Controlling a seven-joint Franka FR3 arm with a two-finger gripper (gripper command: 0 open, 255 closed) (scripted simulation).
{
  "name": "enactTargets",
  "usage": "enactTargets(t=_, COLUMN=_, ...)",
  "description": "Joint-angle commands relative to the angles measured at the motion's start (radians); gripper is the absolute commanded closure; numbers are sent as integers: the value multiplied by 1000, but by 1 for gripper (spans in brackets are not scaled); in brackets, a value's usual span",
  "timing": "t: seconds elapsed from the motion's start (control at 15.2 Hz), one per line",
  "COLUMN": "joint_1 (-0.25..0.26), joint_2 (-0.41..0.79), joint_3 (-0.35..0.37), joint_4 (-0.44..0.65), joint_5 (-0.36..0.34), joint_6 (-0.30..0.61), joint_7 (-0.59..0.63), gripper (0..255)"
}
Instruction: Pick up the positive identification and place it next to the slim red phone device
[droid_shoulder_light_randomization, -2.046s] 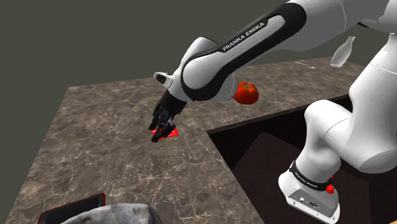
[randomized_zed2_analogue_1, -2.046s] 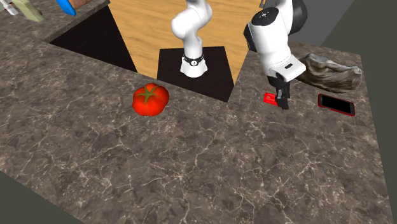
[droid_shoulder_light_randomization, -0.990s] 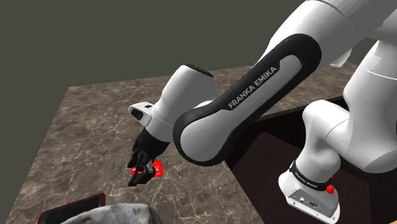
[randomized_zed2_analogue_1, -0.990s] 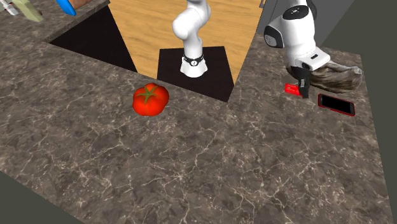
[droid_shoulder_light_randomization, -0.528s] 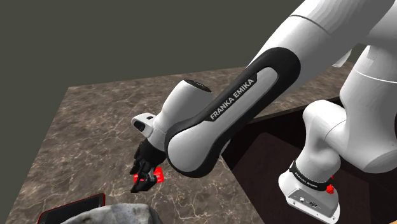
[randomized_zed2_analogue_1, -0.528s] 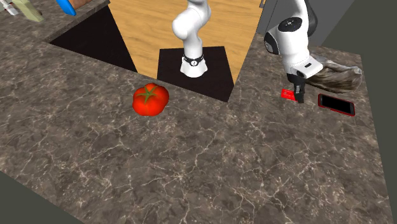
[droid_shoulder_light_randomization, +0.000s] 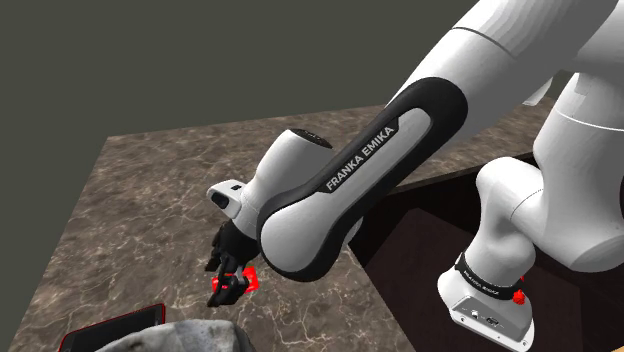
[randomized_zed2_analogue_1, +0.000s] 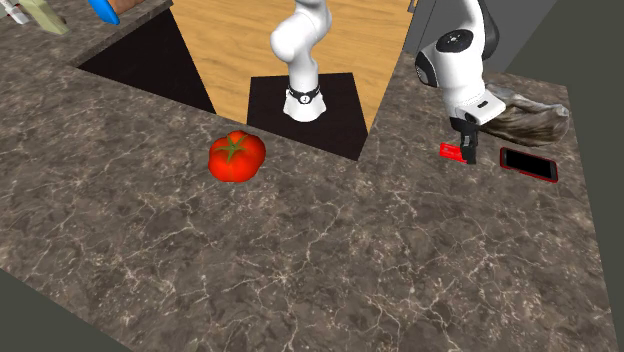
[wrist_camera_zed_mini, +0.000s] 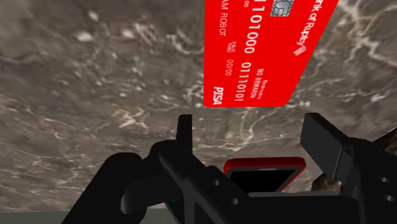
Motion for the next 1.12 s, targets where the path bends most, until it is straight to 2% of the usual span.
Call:
enactTargets(t=0.0, joint_1=0, joint_2=0, joint_3=0, joint_4=0, joint_5=0, joint_6=0, joint_7=0, gripper=0)
enactTargets(t=0.26, joint_1=0, joint_2=0, joint_3=0, joint_4=0, joint_5=0, joint_6=0, joint_7=0, gripper=0)
enactTargets(t=0.53, joint_1=14, joint_2=-159, joint_3=-52, joint_4=-95, joint_5=-179, joint_6=-64, joint_7=153, gripper=0)
enactTargets(t=1.06, joint_1=10, joint_2=-159, joint_3=-48, joint_4=-95, joint_5=-179, joint_6=-64, joint_7=153, gripper=0)
